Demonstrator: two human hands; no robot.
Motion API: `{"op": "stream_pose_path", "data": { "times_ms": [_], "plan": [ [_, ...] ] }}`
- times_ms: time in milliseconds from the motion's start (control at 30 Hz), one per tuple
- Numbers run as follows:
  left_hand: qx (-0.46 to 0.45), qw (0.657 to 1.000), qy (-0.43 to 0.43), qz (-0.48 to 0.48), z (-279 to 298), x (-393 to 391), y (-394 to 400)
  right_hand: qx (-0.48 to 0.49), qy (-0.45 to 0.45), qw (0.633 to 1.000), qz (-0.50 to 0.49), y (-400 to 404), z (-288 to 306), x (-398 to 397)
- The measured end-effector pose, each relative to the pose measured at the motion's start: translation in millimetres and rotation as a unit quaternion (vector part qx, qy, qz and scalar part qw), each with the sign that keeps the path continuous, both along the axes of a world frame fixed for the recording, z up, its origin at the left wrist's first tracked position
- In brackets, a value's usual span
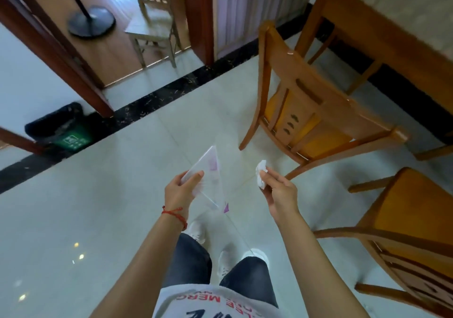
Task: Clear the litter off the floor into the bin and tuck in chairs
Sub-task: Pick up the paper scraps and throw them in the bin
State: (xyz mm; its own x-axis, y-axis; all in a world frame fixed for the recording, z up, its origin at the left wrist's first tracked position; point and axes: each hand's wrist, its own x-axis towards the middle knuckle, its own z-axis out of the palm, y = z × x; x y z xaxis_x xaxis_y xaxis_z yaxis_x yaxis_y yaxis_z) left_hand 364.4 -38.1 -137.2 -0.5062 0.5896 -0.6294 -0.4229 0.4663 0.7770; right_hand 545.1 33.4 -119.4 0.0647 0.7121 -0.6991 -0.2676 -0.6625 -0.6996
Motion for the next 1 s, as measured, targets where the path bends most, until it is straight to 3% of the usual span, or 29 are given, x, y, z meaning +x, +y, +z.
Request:
{"op": "stream_pose_path", "data": {
  "times_ms": [533, 1000],
  "plan": [
    [0.028, 0.958, -0.006, 0.287, 22.2, -83.9, -130.5, 0.007, 0.058, 0.966, 0.251, -50.3, 14.7, -143.0],
    [0.052, 0.924, -0.033, 0.377, 17.5, -269.8, -206.6, -0.001, 0.049, 0.937, 0.347, -107.3, 15.9, -348.8]
  ]
}}
